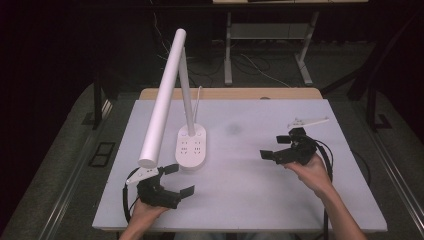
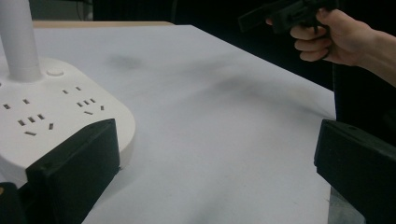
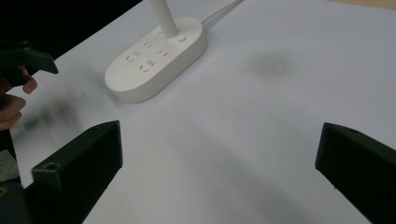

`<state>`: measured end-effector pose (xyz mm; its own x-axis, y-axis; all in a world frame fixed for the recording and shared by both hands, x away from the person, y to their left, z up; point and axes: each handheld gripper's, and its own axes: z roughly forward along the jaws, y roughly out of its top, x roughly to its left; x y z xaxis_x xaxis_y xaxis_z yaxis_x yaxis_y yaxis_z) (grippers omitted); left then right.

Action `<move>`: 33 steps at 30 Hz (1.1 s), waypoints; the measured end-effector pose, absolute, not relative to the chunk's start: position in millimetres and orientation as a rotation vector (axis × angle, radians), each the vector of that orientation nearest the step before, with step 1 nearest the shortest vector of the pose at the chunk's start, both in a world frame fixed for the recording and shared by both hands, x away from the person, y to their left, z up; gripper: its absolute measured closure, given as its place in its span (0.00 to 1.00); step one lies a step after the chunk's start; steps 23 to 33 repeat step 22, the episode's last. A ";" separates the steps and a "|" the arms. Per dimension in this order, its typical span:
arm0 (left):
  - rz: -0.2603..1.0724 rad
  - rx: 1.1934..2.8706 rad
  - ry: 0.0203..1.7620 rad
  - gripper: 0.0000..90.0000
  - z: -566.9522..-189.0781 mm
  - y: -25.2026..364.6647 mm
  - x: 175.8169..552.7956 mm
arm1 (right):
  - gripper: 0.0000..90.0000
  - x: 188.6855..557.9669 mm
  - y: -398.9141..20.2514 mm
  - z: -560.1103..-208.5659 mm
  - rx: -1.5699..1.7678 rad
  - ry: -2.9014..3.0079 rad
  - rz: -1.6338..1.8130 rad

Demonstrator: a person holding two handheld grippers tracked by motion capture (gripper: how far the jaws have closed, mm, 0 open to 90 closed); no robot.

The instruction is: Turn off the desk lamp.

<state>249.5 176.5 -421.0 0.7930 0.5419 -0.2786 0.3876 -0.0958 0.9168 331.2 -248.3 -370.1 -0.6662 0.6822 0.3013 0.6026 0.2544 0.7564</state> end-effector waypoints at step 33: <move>0.163 1.726 0.748 0.00 -422.0 177.6 249.8 | 0.01 245.2 -303.5 -417.8 1.391 2.280 1.372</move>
